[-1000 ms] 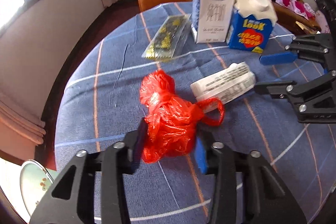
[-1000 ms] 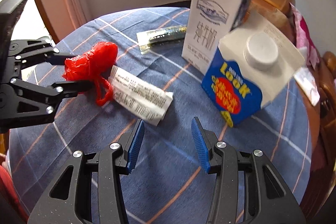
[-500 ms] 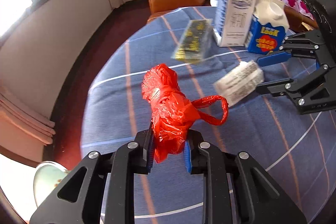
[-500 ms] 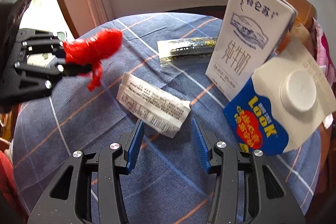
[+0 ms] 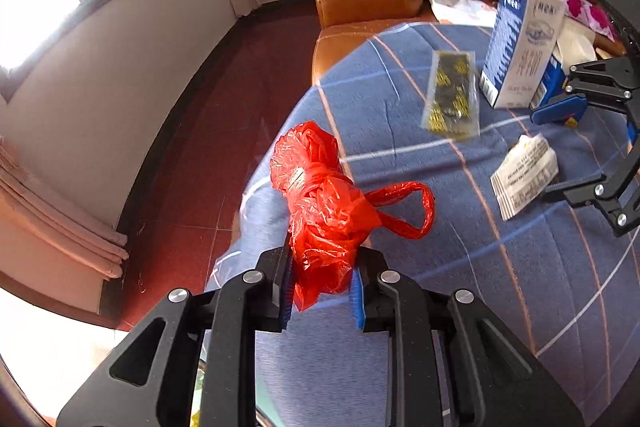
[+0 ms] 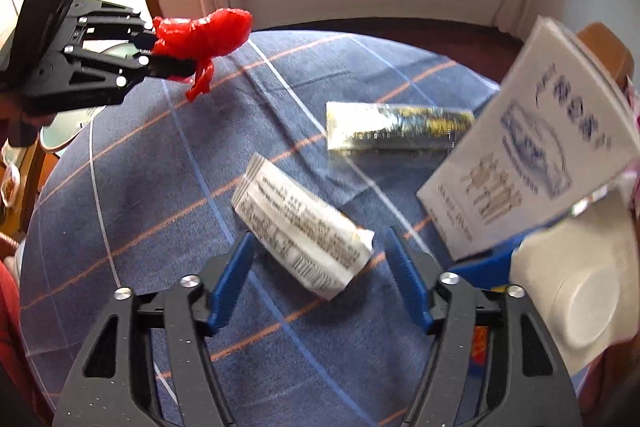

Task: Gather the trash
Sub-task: 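Lift the red bag with the left tool while the right tool grasps the white paper wrapper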

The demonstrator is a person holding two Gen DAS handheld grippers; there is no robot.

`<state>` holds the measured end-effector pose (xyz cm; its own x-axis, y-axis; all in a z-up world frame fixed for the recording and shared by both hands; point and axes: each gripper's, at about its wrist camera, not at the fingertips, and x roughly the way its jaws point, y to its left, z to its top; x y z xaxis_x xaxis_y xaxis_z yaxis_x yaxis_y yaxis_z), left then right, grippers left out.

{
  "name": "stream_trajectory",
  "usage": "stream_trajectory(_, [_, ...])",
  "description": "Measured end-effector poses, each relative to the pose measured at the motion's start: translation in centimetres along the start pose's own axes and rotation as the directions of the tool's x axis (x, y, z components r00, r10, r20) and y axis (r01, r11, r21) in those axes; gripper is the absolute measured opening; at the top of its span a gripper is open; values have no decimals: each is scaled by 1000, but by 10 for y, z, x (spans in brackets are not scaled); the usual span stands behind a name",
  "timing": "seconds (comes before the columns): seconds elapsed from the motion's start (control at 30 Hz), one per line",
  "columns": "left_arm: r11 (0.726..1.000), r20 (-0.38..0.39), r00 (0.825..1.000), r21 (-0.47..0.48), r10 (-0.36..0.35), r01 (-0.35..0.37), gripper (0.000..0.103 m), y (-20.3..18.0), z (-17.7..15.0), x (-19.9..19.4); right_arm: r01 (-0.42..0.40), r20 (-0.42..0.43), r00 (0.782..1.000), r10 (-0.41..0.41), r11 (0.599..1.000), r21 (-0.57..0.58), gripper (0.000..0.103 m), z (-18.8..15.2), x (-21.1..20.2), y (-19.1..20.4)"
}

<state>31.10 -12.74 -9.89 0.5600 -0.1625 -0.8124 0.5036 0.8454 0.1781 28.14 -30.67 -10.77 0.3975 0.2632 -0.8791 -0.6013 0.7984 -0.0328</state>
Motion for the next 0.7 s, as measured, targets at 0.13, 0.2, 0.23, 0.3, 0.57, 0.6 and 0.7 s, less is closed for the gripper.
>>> stream_trajectory(0.13, [1000, -6, 1000, -15, 6, -6, 22, 10, 0, 4, -26, -39, 999, 24, 998, -58, 70, 12, 11, 6])
stream_trajectory(0.2, [1000, -10, 1000, -23, 4, -4, 22, 12, -3, 5, -26, -74, 997, 20, 996, -90, 69, 14, 24, 10])
stream_trajectory(0.23, [1000, -13, 1000, -26, 5, -5, 22, 13, -4, 7, -37, -65, 997, 32, 996, -83, 61, 14, 25, 9])
stream_trajectory(0.3, [1000, -18, 1000, -27, 3, -4, 22, 14, -7, 8, -85, -70, 994, 82, 996, -39, 51, 17, 27, 5])
stream_trajectory(0.57, [999, 2, 1000, -37, -14, 15, 22, 11, -10, -3, -63, -68, 996, 65, 997, 33, 32, 8, 17, -1])
stream_trajectory(0.6, [999, 6, 1000, -36, -15, 15, 22, 12, -11, -6, -53, -68, 996, 57, 997, 51, 25, 7, 16, -3])
stream_trajectory(0.7, [999, 17, 1000, -30, -11, 12, 22, 10, -15, -17, -19, -62, 998, 26, 994, 112, 18, -3, 6, -9])
